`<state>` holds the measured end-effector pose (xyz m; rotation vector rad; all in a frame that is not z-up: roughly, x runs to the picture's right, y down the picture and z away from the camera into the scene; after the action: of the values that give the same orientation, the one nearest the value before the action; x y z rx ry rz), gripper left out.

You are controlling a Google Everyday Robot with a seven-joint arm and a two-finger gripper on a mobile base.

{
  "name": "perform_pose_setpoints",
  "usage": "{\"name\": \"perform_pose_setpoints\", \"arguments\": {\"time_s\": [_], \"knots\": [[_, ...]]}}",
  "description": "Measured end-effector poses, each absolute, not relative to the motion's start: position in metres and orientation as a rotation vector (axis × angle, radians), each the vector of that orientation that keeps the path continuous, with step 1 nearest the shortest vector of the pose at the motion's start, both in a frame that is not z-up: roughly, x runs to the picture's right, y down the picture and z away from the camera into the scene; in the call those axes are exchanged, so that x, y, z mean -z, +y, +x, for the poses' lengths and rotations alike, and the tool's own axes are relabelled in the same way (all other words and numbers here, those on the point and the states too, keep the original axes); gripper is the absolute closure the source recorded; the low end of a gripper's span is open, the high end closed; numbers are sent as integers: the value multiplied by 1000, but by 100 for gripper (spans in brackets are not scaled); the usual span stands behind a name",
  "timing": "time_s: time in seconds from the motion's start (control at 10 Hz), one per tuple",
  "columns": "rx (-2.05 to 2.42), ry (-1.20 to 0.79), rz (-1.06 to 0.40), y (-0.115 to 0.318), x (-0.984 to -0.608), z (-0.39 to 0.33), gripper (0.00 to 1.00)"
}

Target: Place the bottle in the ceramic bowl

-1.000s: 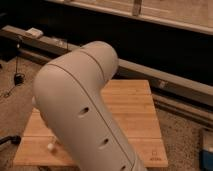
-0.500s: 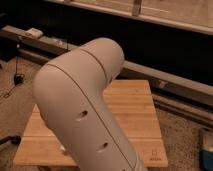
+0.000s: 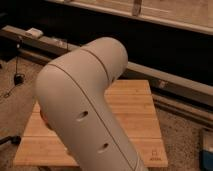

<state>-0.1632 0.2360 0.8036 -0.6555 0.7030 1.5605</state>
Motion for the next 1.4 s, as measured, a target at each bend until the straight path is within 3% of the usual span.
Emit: {"name": "perform_pose_setpoints", "arguments": {"time_s": [0.4,0.9,1.4], "knots": [[-1582,612,-671,196,-772,-147,99],[-1429,476,-702,144,-731,-184,100],[-1235,422,-694,102,-743,-268,100]]}}
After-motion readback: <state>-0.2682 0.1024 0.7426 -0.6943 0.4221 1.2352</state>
